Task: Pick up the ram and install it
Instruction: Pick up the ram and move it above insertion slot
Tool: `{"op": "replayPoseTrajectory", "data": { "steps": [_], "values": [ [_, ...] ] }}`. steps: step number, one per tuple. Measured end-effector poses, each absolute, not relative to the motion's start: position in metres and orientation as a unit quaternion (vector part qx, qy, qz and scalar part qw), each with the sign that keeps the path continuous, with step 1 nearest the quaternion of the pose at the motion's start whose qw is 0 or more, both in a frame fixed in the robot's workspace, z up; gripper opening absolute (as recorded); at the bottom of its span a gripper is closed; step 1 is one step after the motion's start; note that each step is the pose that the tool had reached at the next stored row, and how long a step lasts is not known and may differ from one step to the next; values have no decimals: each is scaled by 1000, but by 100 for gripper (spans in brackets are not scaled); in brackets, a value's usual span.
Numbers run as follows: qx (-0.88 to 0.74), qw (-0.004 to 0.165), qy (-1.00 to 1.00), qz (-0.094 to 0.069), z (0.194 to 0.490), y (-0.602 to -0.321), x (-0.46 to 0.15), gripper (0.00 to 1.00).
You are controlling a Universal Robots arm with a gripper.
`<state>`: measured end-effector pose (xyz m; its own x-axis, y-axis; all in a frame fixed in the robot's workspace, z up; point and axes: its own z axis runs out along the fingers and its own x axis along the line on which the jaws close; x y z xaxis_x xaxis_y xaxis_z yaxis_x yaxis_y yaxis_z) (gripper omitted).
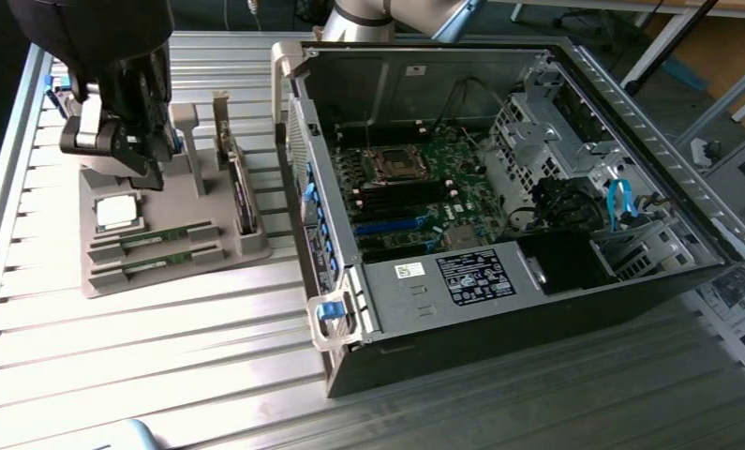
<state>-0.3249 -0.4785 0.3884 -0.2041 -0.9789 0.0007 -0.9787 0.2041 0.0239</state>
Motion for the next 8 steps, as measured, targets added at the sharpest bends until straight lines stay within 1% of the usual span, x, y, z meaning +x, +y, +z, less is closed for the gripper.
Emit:
{"op": "replayPoseTrajectory", "data": {
  "steps": [8],
  "values": [
    [631,8,-776,-9,386,-478,-325,36]
  ]
}}
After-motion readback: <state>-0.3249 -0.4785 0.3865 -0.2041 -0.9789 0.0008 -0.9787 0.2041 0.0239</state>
